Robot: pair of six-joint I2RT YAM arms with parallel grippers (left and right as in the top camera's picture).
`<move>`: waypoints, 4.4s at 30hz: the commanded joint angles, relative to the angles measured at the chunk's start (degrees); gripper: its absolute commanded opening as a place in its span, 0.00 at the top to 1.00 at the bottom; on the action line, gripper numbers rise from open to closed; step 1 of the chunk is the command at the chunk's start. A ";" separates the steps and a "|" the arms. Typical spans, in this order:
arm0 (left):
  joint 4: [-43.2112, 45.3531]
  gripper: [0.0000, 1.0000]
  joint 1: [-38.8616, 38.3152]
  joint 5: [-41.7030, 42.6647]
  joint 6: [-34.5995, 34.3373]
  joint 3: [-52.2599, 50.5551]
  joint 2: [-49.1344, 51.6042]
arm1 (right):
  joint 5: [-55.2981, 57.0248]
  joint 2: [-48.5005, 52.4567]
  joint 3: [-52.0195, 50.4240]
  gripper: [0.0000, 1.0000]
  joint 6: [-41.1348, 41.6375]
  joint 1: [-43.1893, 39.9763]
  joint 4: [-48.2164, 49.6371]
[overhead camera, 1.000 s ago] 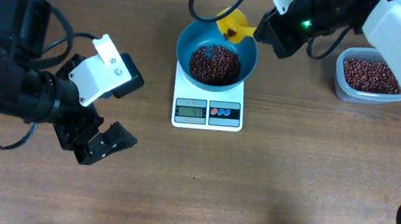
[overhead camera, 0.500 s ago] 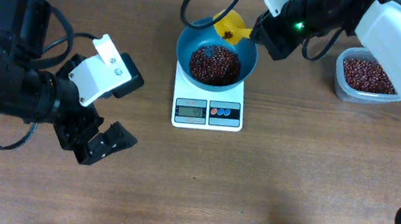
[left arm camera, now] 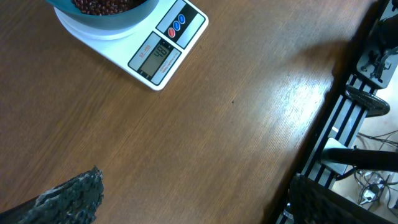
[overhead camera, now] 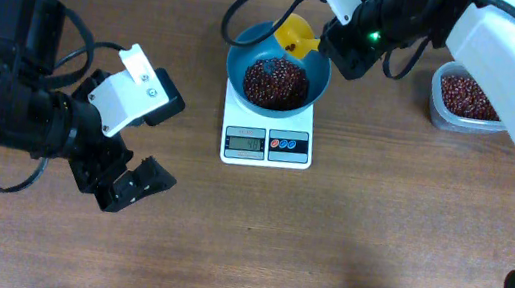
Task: Scoop item into bowl and weigh 50g on scale
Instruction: 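Tilt the scoop with the right gripper to add beans to the bowl, then return the scoop to the bean tub and scoop more beans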
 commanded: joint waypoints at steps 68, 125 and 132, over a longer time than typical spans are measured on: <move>0.09 0.01 0.13 0.20 0.94 0.61 0.00 | 18.73 7.85 5.33 0.96 30.97 -26.27 -18.05; 0.09 0.01 0.13 0.20 0.94 0.61 0.00 | 1.68 8.33 0.33 0.96 16.11 -39.78 -10.69; 0.09 0.01 0.13 0.20 0.94 0.61 0.00 | -0.07 7.02 2.01 0.96 16.15 -39.67 -12.85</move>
